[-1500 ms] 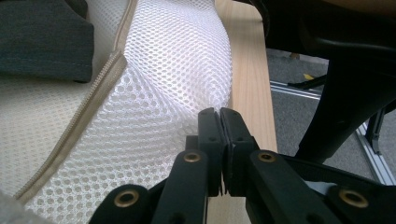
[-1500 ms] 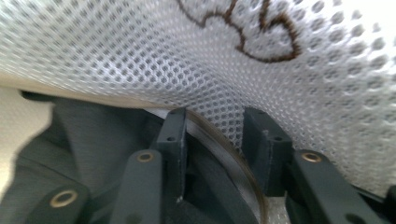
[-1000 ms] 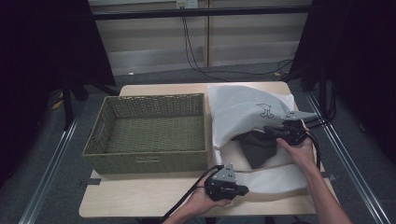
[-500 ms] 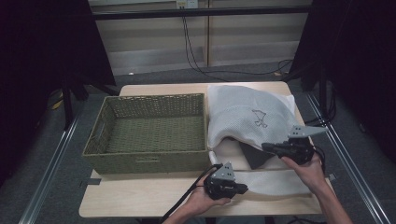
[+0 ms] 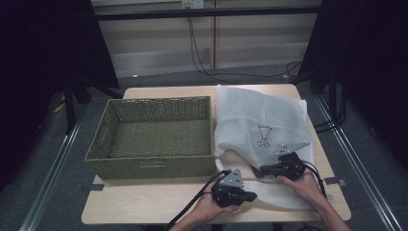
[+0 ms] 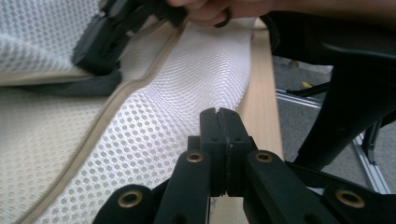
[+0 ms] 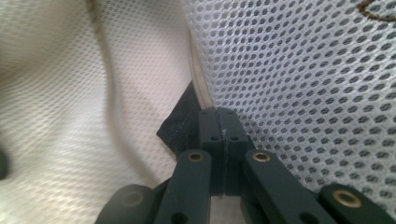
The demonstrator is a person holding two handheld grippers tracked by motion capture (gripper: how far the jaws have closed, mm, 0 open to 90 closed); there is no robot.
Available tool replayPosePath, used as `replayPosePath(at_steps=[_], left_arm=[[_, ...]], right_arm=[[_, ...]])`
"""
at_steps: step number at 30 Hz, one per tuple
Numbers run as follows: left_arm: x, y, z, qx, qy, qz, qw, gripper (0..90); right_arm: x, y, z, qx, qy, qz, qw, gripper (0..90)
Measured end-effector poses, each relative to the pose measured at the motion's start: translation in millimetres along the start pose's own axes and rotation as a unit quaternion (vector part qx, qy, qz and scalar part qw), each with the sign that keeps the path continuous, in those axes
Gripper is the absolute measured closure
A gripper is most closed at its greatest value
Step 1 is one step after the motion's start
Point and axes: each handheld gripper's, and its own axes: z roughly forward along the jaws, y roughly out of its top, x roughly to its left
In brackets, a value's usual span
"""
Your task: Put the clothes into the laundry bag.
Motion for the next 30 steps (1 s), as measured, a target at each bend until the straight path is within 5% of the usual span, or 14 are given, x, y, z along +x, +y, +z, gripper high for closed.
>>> replayPosePath(at_steps=[8, 18, 21, 26, 30], left_arm=[[-9.6, 10.1, 0.7, -0.010, -0.007, 0.024, 0.9996, 90.0], [-17.7, 19.0, 7.1, -0.015, -0.017, 0.046, 0.9987, 90.0], [-18.6, 21.0, 10.4, -0.015, -0.021, 0.045, 0.9986, 90.0], [-18.5, 22.0, 14.7, -0.008, -0.022, 0.042, 0.9988, 90.0], [-16.8, 18.8, 15.4, -0.011, -0.014, 0.039, 0.9991, 90.0]], right_arm=[[-25.5, 13.4, 8.8, -0.012, -0.044, 0.022, 0.9987, 90.0], [-62.7, 38.6, 23.3, -0.033, -0.121, 0.054, 0.9906, 90.0], [-67.0, 44.6, 26.4, -0.037, -0.134, 0.056, 0.9887, 90.0], [-71.9, 51.6, 30.8, -0.047, -0.184, 0.070, 0.9793, 90.0], [-70.1, 49.3, 28.5, -0.045, -0.174, 0.069, 0.9813, 90.0]])
